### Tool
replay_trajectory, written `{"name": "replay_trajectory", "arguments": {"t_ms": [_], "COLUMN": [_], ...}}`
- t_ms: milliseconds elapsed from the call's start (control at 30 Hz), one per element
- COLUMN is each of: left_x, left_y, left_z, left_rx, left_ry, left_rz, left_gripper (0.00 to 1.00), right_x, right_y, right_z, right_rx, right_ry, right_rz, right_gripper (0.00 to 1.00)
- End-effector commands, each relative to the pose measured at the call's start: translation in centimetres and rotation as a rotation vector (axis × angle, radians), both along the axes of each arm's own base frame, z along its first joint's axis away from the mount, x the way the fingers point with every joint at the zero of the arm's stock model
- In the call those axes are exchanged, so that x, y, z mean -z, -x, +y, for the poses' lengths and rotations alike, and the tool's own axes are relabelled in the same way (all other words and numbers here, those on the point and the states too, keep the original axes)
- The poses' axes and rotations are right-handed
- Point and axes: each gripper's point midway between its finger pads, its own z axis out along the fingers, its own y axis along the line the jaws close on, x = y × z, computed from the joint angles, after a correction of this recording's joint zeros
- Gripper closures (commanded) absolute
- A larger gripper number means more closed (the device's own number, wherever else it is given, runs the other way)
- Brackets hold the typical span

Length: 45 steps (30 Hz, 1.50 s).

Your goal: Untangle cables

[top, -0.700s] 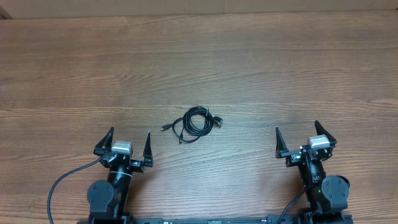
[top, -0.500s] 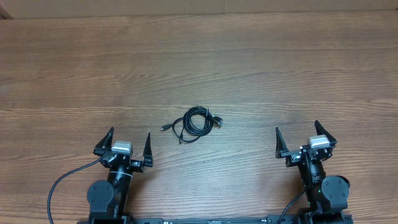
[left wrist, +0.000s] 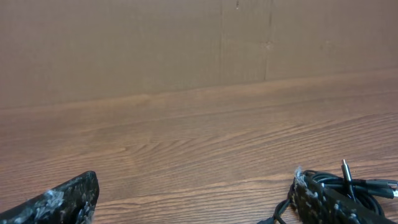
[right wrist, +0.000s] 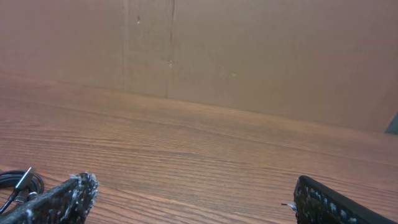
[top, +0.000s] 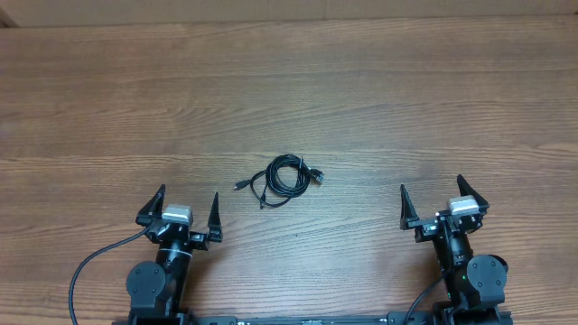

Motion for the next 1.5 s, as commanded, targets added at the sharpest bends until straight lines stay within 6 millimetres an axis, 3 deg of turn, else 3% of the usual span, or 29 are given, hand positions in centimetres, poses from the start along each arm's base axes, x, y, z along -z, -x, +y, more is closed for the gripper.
{"name": "replay_trajectory", "arguments": {"t_ms": [0,1000,1233,1467], "left_x": [0.0,0.1,0.0,-1.2], "left_y": [0.1,0.0,0.0,0.1], "left_z": [-0.2,0.3,0.2,0.1], "left_rx": [0.009,-0.020,-0.029,-0.020], "left_ry": [0.020,0.019,0.189,0.207], "left_rz": [-0.001,0.000,0.023,0.001], "left_gripper": [0.00,0.00,0.00,0.00], "right_x": [0.2,0.2,0.2,0.2], "right_y": [0.0,0.0,0.0,0.0], "right_z": [-0.1,-0.2,-0.2,-0.1], "right_rx": [0.007,0.007,0.007,0.003], "right_ry": [0.001,0.001,0.001,0.000], "right_rz": [-0.004,-0.004,-0.004,-0.005], "right_gripper": [0.00,0.00,0.00,0.00]}}
